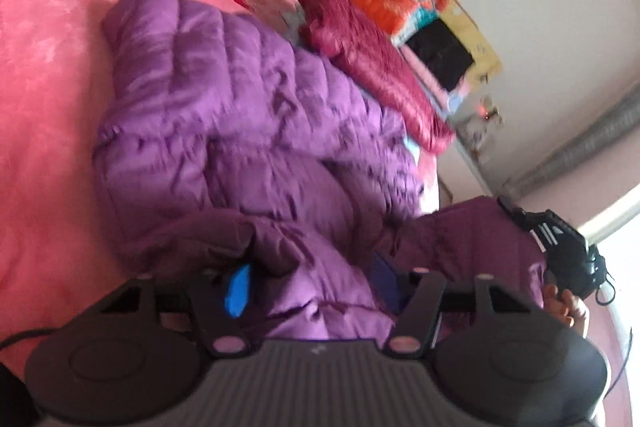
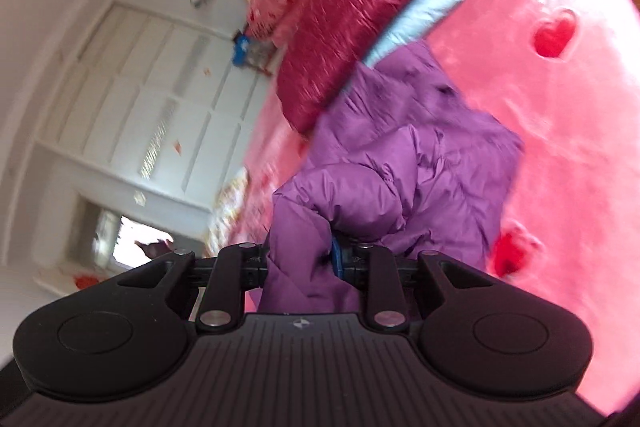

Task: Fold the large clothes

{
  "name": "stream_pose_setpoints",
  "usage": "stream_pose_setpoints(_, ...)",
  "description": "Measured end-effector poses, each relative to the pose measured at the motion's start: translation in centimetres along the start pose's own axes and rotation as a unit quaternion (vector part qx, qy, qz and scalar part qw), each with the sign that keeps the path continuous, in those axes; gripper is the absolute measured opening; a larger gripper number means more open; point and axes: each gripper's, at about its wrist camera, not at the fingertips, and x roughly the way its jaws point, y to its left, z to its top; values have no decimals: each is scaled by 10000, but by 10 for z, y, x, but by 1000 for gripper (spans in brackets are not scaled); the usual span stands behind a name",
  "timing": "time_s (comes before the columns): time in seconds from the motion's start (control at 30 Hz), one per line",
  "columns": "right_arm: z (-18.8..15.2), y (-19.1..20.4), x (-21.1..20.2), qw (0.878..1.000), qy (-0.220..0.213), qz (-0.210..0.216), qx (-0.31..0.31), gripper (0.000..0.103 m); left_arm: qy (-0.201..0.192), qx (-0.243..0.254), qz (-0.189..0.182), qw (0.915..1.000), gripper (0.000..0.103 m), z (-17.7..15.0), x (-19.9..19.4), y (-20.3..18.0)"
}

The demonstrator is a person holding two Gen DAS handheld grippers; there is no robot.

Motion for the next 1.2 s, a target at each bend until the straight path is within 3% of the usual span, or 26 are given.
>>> stream_pose_setpoints(0.13,21,8,38,9996,-182,30,231,31,-203,-123,130,9996,61,13,-4,13)
stream_pose_setpoints(0.3,43,-2,89,9969,-440,-265,589,30,-320,-316,129,9989,61,21,-11,29)
stream_pose_setpoints(0.5,62,-8,136,9928,-621,-723,732,31,-215,-80,-158,9996,65,16,-23,34)
stream_pose_setpoints(0.63,66,1,154,9912,-776,-986,423,31,73,21,-669,9977,76,3,-25,34)
stream_pose_setpoints(0.83,65,3,179,9901,-850,-1098,211,31,760,344,-1041,9911,83,-24,-18,19)
stream_pose_setpoints(1.0,61,10,183,9869,-953,-1280,-216,31,1503,315,-1494,9768,84,-53,-13,2)
stream_pose_setpoints(1.1,58,12,178,9858,-1054,-1282,-264,31,1893,539,-1602,9673,85,-72,-11,-17)
stream_pose_setpoints(1.2,55,17,175,9839,-1072,-1342,-502,35,2031,829,-1415,9653,86,-87,-10,-35)
